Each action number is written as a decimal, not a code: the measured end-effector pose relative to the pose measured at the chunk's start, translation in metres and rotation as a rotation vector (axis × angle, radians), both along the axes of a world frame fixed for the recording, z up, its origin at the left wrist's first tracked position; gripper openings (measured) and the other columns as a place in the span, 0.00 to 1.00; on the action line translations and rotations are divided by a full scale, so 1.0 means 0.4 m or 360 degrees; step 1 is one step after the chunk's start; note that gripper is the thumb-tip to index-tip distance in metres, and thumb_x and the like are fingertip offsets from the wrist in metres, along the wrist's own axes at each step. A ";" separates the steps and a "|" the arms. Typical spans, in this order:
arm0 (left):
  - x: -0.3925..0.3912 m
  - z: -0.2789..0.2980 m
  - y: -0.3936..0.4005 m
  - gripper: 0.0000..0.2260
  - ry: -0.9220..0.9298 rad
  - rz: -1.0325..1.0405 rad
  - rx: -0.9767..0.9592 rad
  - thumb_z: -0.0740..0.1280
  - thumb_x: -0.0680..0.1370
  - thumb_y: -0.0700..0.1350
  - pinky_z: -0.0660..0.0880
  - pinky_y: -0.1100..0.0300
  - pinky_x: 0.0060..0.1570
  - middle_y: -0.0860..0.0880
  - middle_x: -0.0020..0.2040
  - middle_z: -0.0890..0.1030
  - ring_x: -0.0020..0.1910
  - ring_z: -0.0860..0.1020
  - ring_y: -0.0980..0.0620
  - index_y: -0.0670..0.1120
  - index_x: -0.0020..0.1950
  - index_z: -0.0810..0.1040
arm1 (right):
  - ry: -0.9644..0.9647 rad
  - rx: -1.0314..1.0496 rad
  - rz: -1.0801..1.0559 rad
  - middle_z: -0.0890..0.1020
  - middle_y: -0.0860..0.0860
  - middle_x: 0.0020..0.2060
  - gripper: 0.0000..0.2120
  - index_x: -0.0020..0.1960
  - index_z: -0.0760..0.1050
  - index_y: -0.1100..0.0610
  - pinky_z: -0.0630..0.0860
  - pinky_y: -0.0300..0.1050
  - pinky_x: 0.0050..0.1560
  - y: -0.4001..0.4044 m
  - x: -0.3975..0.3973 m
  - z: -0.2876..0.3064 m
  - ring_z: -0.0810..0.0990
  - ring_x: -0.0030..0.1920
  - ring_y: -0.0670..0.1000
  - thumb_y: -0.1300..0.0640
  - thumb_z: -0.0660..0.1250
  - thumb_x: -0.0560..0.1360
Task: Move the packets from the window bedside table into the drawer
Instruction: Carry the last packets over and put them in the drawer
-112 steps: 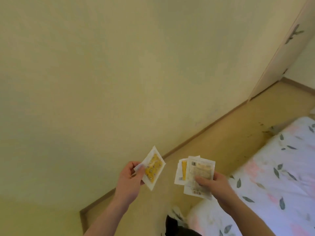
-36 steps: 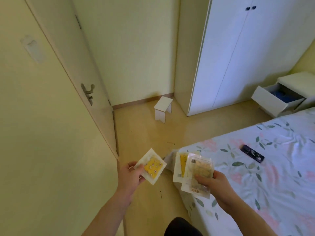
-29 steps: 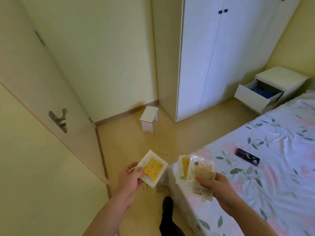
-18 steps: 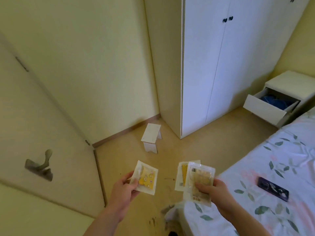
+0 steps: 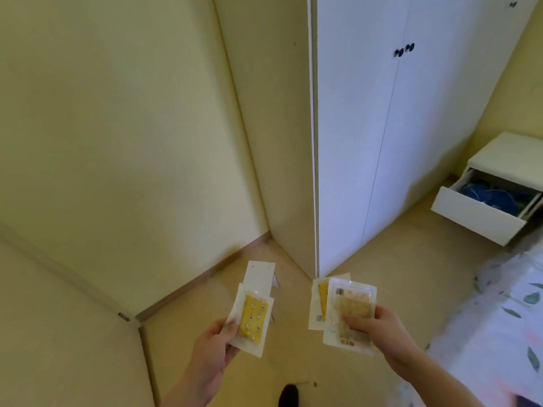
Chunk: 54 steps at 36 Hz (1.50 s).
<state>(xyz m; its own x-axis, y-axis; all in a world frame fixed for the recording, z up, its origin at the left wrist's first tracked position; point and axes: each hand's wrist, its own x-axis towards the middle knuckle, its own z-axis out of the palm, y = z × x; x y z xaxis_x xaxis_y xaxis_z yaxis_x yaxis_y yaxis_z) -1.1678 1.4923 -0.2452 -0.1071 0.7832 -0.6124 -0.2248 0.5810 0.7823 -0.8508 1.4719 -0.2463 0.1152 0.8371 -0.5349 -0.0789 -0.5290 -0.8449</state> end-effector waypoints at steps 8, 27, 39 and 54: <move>0.166 0.004 0.431 0.07 0.0083 -0.0510 -0.0043 0.69 0.80 0.39 0.81 0.55 0.49 0.39 0.54 0.85 0.51 0.85 0.45 0.36 0.55 0.77 | -0.0024 -0.0057 -0.0336 0.88 0.53 0.44 0.08 0.53 0.82 0.60 0.82 0.53 0.50 0.240 0.085 -0.019 0.88 0.46 0.54 0.67 0.72 0.75; 1.133 0.010 0.983 0.09 0.0153 -0.1192 0.0101 0.71 0.77 0.36 0.79 0.44 0.57 0.37 0.53 0.84 0.49 0.84 0.40 0.38 0.57 0.77 | 0.0038 -0.0148 -0.1288 0.88 0.56 0.44 0.07 0.53 0.82 0.63 0.80 0.52 0.47 0.451 0.811 -0.029 0.86 0.49 0.59 0.68 0.71 0.76; 1.634 0.027 1.226 0.14 0.0225 -0.1287 0.0119 0.70 0.78 0.37 0.79 0.43 0.59 0.45 0.54 0.84 0.52 0.84 0.43 0.49 0.61 0.76 | -0.0064 -0.0242 -0.1214 0.88 0.56 0.44 0.07 0.53 0.83 0.62 0.82 0.57 0.54 0.716 1.346 -0.014 0.87 0.47 0.57 0.67 0.71 0.76; 2.207 -0.136 1.668 0.07 0.0378 -0.1694 -0.0015 0.67 0.81 0.38 0.80 0.54 0.47 0.46 0.48 0.86 0.50 0.83 0.47 0.48 0.52 0.83 | -0.0037 -0.0446 -0.1513 0.88 0.56 0.43 0.07 0.53 0.82 0.63 0.81 0.60 0.56 1.043 1.789 -0.127 0.87 0.47 0.59 0.67 0.72 0.75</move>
<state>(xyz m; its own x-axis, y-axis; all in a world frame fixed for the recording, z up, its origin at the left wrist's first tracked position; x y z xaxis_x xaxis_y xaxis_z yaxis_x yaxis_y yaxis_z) -0.2851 2.1594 -0.2996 0.5065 0.5402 -0.6720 0.5531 0.3943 0.7339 -0.1351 1.8892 -0.2972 0.6862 0.2346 -0.6886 -0.5594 -0.4350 -0.7056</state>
